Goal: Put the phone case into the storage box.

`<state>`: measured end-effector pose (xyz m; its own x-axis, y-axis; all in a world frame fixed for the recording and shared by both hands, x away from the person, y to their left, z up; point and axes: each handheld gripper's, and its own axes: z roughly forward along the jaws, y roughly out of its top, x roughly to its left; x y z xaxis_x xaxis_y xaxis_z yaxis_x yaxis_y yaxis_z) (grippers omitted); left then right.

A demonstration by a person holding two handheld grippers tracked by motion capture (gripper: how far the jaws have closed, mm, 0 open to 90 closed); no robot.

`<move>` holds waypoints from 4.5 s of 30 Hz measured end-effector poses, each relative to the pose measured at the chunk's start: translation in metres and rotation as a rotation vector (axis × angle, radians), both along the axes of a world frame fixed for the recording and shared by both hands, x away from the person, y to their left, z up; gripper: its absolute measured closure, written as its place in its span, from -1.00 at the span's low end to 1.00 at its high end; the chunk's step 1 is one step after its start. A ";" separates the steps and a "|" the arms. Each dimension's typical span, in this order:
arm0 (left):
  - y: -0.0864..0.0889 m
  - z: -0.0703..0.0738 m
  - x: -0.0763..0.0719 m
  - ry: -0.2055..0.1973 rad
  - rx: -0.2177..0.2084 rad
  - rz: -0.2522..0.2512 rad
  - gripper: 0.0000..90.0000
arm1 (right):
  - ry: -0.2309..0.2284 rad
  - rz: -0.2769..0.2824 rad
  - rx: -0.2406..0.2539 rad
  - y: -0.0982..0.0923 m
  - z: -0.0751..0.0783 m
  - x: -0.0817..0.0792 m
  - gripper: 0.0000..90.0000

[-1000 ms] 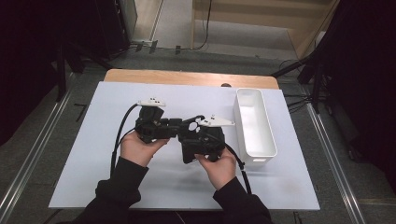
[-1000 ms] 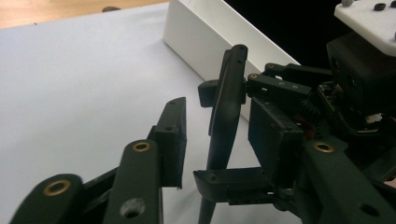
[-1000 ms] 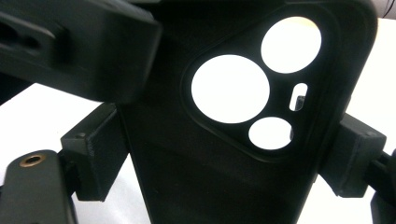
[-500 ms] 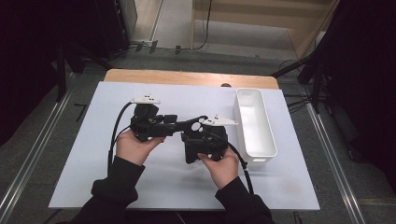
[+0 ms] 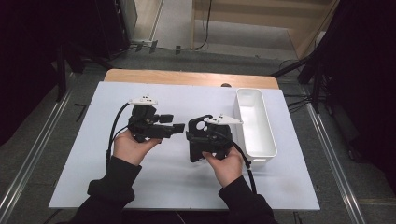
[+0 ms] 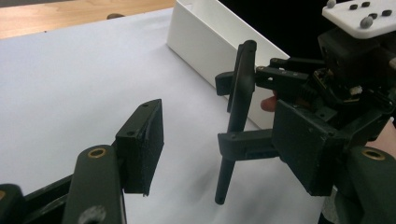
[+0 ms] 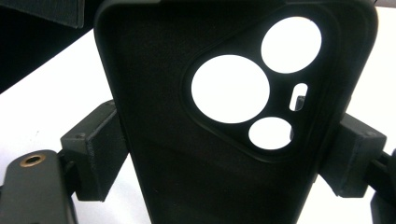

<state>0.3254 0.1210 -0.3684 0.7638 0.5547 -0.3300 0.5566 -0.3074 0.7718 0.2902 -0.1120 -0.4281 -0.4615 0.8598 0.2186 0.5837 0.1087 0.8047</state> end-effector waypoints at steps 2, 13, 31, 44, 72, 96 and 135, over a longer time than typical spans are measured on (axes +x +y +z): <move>0.000 -0.002 0.000 -0.001 0.009 -0.004 -0.31 | -0.003 -0.001 0.001 -0.001 0.000 0.000 -0.72; 0.007 -0.014 0.003 0.003 0.031 -0.003 -0.36 | 0.001 0.003 0.000 -0.007 0.001 0.001 -0.72; 0.014 -0.044 -0.003 -0.030 0.106 -0.099 -0.36 | -0.009 0.085 0.019 -0.012 0.004 0.000 -0.73; 0.030 -0.062 -0.017 -0.073 0.126 -0.147 -0.36 | -0.030 0.182 0.020 -0.018 0.013 -0.002 -0.72; 0.063 -0.088 -0.044 0.010 0.190 -0.188 -0.36 | -0.020 0.297 -0.005 -0.028 0.025 -0.002 -0.73; 0.083 -0.092 -0.052 0.036 0.201 -0.130 -0.36 | -0.003 0.315 -0.004 -0.041 0.045 0.012 -0.73; 0.085 -0.094 -0.054 0.056 0.192 -0.137 -0.36 | -0.055 0.141 0.030 -0.113 0.080 0.012 -0.72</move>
